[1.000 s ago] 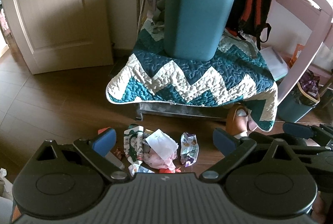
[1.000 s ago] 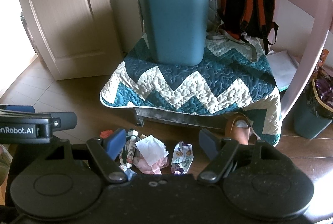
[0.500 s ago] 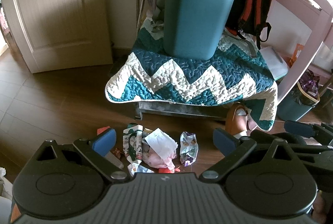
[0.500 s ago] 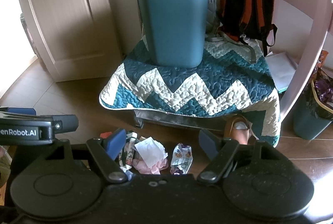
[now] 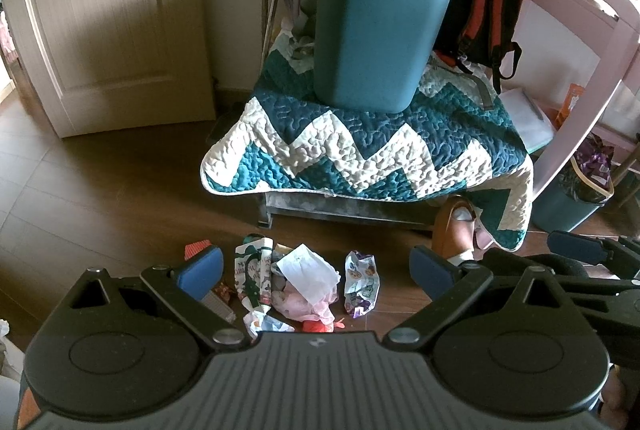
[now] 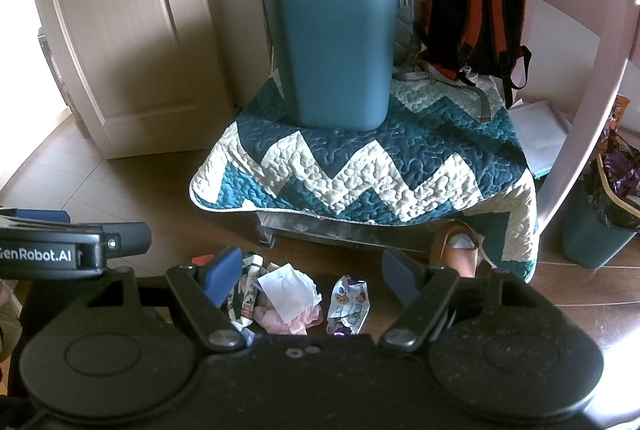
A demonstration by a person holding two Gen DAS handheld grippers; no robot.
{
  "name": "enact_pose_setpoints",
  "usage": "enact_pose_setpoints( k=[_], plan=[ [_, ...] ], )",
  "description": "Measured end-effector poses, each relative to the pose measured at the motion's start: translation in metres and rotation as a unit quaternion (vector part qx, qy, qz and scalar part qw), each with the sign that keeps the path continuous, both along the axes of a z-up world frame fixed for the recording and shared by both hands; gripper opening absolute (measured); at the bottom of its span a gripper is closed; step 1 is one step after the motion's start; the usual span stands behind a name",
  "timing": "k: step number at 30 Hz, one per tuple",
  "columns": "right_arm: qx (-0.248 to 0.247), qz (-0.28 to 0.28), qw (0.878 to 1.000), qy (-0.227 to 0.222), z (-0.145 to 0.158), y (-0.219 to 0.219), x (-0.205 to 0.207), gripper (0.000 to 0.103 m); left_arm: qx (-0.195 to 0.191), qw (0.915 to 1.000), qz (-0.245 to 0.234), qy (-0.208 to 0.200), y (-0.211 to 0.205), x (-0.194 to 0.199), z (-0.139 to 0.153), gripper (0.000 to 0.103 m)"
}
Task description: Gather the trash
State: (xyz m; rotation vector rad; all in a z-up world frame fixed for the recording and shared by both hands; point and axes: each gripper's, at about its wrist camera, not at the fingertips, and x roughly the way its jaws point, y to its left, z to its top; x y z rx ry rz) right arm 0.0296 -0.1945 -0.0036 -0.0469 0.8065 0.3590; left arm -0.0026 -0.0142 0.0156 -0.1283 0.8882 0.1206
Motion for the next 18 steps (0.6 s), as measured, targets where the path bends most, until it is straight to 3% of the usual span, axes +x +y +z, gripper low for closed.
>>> enact_pose_setpoints(
  k=[11,18],
  plan=[
    [-0.010,0.010,1.000,0.015,-0.015,0.010,0.025,0.077,-0.018,0.9996,0.005,0.020,0.018,0.030,-0.028,0.100],
    [-0.007,0.044,0.998,0.042,-0.060,0.028,0.080,0.077,0.003,0.9985,0.039,0.039,0.059,0.089,-0.070,0.100]
  ],
)
